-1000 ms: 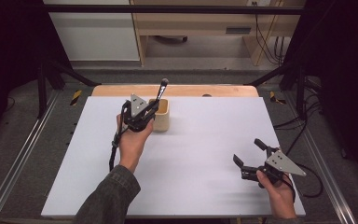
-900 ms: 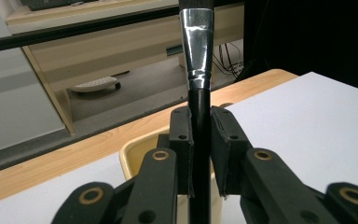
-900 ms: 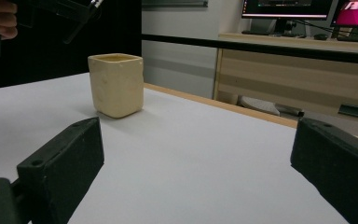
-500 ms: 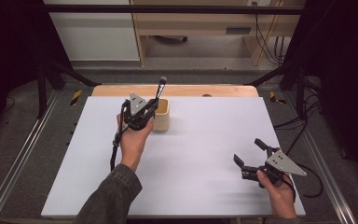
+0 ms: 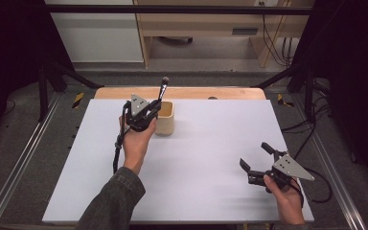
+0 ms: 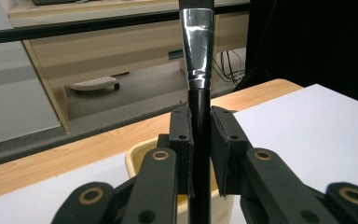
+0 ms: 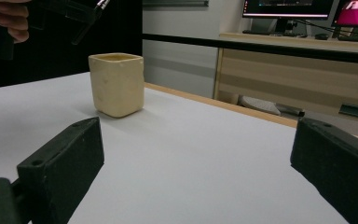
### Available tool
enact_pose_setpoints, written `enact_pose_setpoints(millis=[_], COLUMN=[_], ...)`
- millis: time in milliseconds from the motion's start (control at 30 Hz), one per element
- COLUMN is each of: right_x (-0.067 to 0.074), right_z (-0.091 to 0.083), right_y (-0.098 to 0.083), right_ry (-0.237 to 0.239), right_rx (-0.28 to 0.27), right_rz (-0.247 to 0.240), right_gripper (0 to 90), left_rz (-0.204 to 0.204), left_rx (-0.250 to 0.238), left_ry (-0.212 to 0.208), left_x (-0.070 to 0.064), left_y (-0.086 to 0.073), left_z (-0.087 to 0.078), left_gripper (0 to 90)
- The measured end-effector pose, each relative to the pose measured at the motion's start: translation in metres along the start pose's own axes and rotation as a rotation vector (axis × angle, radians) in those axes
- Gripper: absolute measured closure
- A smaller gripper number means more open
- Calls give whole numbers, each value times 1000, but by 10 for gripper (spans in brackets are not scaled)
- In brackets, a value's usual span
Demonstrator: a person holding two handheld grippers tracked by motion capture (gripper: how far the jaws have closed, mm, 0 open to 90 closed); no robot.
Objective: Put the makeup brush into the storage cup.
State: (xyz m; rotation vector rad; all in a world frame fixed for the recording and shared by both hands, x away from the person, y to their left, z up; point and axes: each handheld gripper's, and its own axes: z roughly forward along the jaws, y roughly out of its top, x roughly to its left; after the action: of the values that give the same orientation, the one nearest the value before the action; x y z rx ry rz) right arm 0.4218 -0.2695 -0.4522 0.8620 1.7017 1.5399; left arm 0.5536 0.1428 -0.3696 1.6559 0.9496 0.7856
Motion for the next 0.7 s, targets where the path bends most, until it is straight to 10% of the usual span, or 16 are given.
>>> enact_pose_setpoints(millis=[700], right_x=[1], right_z=[1], right_y=[-1], right_ry=[4], right_rx=[7], right_rz=[-2], right_gripper=[31], left_rz=[-13], left_rx=[-2], left_ry=[7], left_x=[5], left_y=[-4], left_z=[12], left_gripper=[793])
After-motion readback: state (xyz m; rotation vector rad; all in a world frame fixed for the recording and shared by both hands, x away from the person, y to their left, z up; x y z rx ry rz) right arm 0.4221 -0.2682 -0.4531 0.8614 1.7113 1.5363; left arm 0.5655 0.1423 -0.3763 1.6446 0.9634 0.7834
